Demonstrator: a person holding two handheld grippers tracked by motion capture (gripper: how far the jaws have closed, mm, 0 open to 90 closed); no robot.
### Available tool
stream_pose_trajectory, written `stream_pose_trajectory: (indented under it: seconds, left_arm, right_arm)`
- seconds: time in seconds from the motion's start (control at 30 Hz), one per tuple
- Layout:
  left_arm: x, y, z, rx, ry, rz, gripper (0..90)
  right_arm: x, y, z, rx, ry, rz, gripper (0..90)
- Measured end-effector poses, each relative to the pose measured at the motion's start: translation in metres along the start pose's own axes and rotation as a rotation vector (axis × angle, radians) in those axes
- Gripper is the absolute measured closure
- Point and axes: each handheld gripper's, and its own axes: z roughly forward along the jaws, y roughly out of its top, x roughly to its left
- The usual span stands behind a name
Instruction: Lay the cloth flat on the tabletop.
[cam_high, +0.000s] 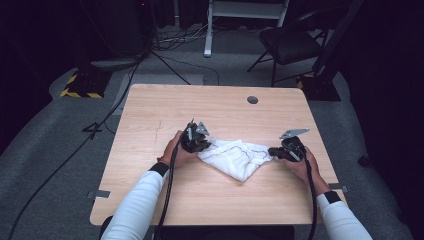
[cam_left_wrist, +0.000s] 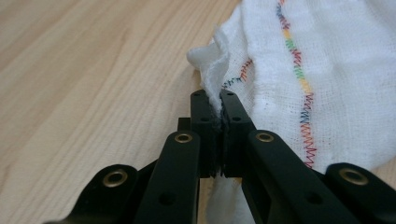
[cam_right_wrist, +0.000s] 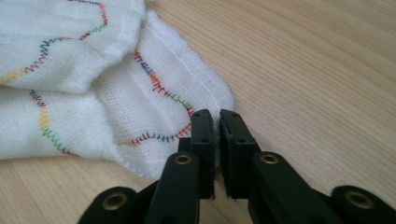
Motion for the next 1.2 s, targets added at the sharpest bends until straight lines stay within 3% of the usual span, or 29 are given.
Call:
stream_pose_trajectory:
  seconds: [0.03, 0.1, 0.13, 0.17, 0.2, 0.3, 0.33, 0.37, 0.5, 0.63, 0.67, 0.7, 0.97, 1.2]
  left_arm:
    - [0.0, 0.0, 0.0, 0.0, 0.0, 0.0, 87.0]
    - [-0.001, 0.005, -0.015, -0.063, 0.001, 0.001, 87.2]
    - [-0.001, 0.005, -0.015, -0.063, 0.001, 0.001, 87.1]
    - [-0.003, 0.008, -0.025, -0.1, 0.002, 0.008, 87.1]
    - [-0.003, 0.008, -0.025, -0.1, 0.002, 0.008, 87.2]
    - [-0.006, 0.016, -0.043, -0.171, 0.008, 0.011, 87.1]
    - [-0.006, 0.016, -0.043, -0.171, 0.008, 0.011, 87.2]
    - [-0.007, 0.021, -0.054, -0.218, 0.011, 0.017, 87.2]
    - [-0.01, 0.03, -0.077, -0.296, 0.013, 0.035, 87.2]
    - [-0.011, 0.035, -0.088, -0.305, 0.027, 0.056, 87.2]
    - [-0.012, 0.038, -0.092, -0.29, 0.056, 0.075, 87.1]
    - [-0.012, 0.039, -0.094, -0.287, 0.06, 0.075, 87.1]
    - [-0.009, 0.038, -0.105, -0.331, 0.044, 0.072, 87.1]
    - [-0.015, 0.04, -0.125, -0.372, 0.048, 0.102, 87.0]
  right_arm:
    - [0.0, 0.0, 0.0, 0.0, 0.0, 0.0, 87.0]
    - [0.004, 0.003, -0.003, -0.012, -0.02, -0.029, 88.0]
    - [0.004, 0.003, -0.003, -0.012, -0.02, -0.029, 88.0]
    - [0.006, 0.006, -0.011, -0.054, -0.025, -0.035, 88.2]
    - [0.006, 0.006, -0.011, -0.054, -0.025, -0.035, 88.2]
    - [0.012, 0.016, -0.038, -0.158, -0.034, -0.054, 88.4]
    - [0.012, 0.016, -0.038, -0.158, -0.034, -0.054, 88.4]
    - [0.017, 0.022, -0.052, -0.21, -0.051, -0.073, 88.5]
    - [0.026, 0.033, -0.078, -0.298, -0.085, -0.113, 88.5]
    - [0.029, 0.042, -0.095, -0.353, -0.099, -0.134, 88.5]
    - [0.029, 0.044, -0.098, -0.362, -0.104, -0.139, 88.6]
    - [0.029, 0.046, -0.1, -0.366, -0.109, -0.143, 88.6]
    - [0.03, 0.051, -0.109, -0.411, -0.121, -0.156, 88.6]
    - [0.037, 0.054, -0.123, -0.457, -0.124, -0.179, 88.7]
